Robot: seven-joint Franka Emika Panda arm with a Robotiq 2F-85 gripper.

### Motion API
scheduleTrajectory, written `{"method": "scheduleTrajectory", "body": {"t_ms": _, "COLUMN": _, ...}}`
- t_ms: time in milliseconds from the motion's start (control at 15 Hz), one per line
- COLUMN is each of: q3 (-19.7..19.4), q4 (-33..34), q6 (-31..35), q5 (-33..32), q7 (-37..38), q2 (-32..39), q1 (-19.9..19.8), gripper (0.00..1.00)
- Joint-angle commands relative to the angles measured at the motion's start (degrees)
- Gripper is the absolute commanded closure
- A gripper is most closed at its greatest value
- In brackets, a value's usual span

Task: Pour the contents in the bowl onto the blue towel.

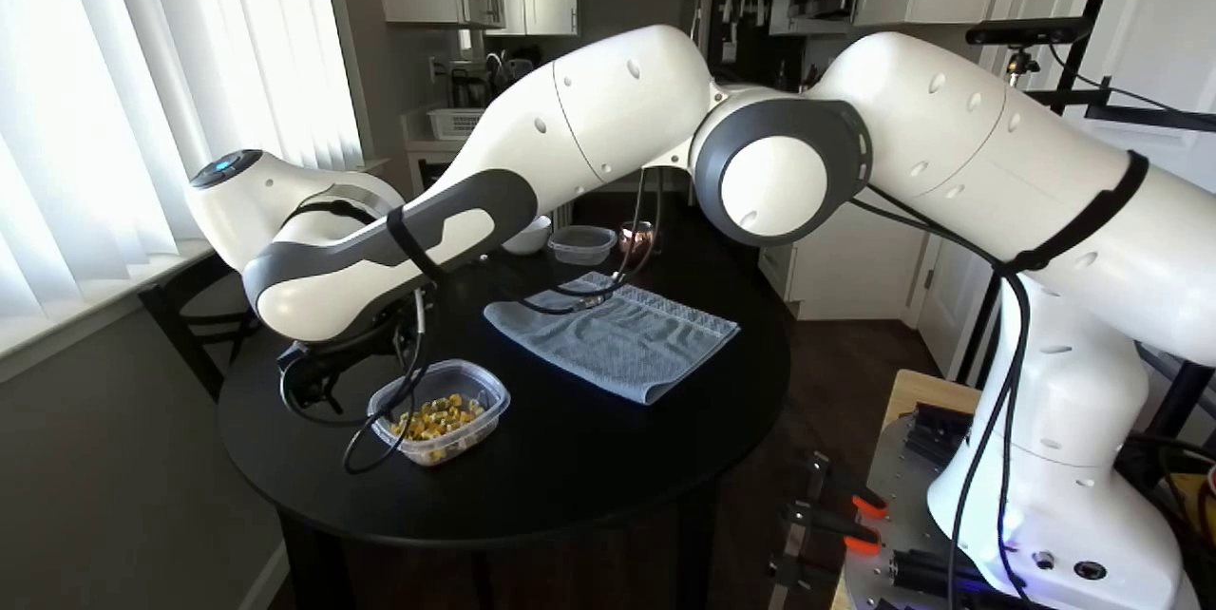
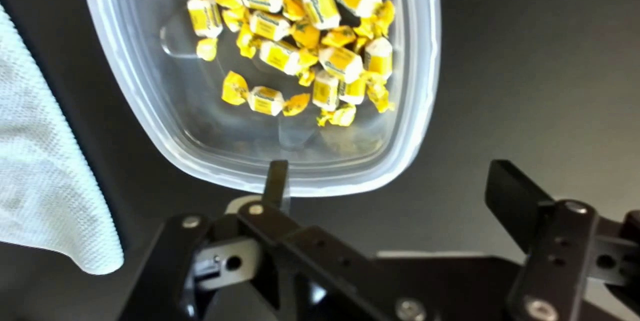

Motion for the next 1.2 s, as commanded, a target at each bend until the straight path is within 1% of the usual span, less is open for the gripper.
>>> {"method": "scheduleTrajectory", "body": {"t_ms": 0, "q3": 0.4, "q4": 2.5, "q6": -4.8, "q5": 1.1, "q7": -1.5, "q2": 2.2, "q1": -0.8, "gripper": 0.0}}
{"method": "scheduleTrajectory", "body": {"t_ms": 67, "q3": 0.6, "q4": 2.6, "q6": -5.1, "q5": 1.2, "q7": -1.6, "q2": 2.6, "q1": -1.1, "gripper": 0.0}}
{"method": "scheduleTrajectory", "body": {"t_ms": 133, "q3": 0.9, "q4": 2.4, "q6": -5.0, "q5": 1.4, "q7": -1.8, "q2": 2.9, "q1": -1.4, "gripper": 0.25}}
{"method": "scheduleTrajectory", "body": {"t_ms": 200, "q3": 1.5, "q4": 2.3, "q6": -4.6, "q5": 1.9, "q7": -2.1, "q2": 3.3, "q1": -1.8, "gripper": 0.27}}
{"method": "scheduleTrajectory", "body": {"t_ms": 267, "q3": 1.9, "q4": 2.3, "q6": -4.3, "q5": 2.3, "q7": -2.2, "q2": 3.6, "q1": -2.1, "gripper": 0.33}}
{"method": "scheduleTrajectory", "body": {"t_ms": 600, "q3": 4.0, "q4": 1.9, "q6": -3.7, "q5": 4.0, "q7": -1.8, "q2": 4.5, "q1": -3.4, "gripper": 0.67}}
{"method": "scheduleTrajectory", "body": {"t_ms": 867, "q3": 4.3, "q4": 1.7, "q6": -3.3, "q5": 3.8, "q7": -0.9, "q2": 3.7, "q1": -3.6, "gripper": 0.93}}
{"method": "scheduleTrajectory", "body": {"t_ms": 933, "q3": 4.3, "q4": 1.6, "q6": -3.1, "q5": 3.7, "q7": -0.8, "q2": 3.3, "q1": -3.7, "gripper": 0.98}}
{"method": "scheduleTrajectory", "body": {"t_ms": 1000, "q3": 4.2, "q4": 1.7, "q6": -2.9, "q5": 3.7, "q7": -0.6, "q2": 3.1, "q1": -3.8, "gripper": 1.0}}
{"method": "scheduleTrajectory", "body": {"t_ms": 1133, "q3": 4.3, "q4": 1.7, "q6": -2.4, "q5": 3.8, "q7": -0.4, "q2": 2.7, "q1": -4.1, "gripper": 1.0}}
